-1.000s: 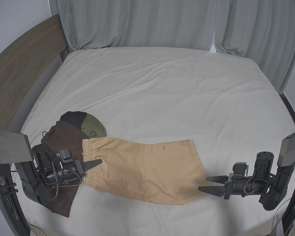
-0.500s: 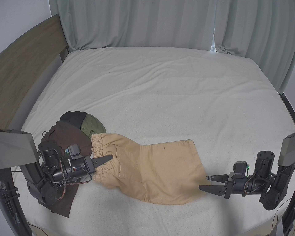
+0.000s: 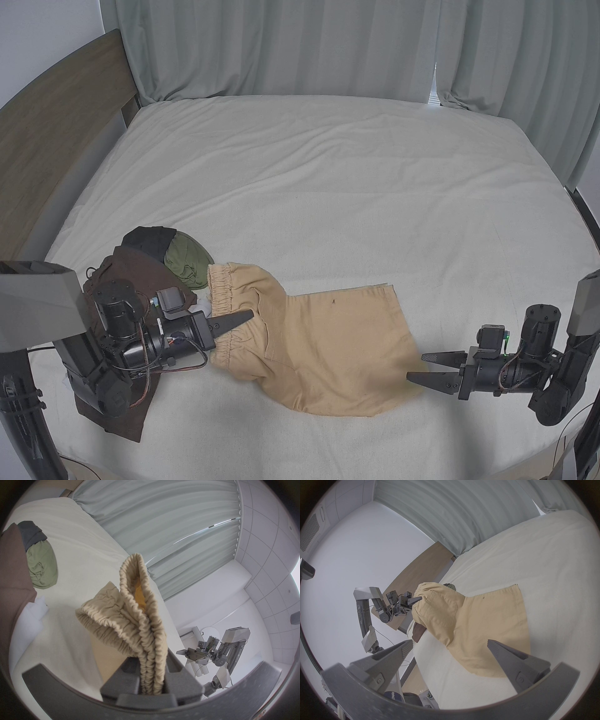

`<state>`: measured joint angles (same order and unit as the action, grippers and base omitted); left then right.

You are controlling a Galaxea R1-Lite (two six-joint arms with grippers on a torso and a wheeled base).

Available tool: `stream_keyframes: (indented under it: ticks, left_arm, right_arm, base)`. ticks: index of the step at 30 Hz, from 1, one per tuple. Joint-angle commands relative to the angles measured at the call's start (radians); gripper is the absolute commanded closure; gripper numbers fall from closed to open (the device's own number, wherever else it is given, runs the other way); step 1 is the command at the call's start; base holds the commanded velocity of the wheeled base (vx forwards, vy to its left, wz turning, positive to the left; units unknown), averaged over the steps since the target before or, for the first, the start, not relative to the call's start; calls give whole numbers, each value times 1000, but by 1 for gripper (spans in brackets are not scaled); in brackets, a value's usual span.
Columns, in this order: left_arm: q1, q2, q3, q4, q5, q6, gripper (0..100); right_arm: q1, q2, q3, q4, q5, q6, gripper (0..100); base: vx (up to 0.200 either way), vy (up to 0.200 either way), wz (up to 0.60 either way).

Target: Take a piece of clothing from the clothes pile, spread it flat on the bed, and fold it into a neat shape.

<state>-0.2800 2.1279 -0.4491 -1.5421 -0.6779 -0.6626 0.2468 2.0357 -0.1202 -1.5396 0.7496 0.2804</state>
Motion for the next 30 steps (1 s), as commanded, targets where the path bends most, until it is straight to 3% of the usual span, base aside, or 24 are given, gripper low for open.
stream_keyframes:
  ticks: [1,6,30]
  left_arm:
    - [-27,7,-25,0,17,-12,100]
    - [-74,10,-65,-4,64,-77,100]
    - [-163,106,-175,-3,86,-106,100]
  right_arm:
    - [-4,-2,-4,-1,1,0,0]
    - [-20,-3,-10,-2,2,-1,0]
    - [-72,-3,-41,-2,2,-1,0]
  base:
    - [0,0,0]
    - [0,0,0]
    - [0,0,0]
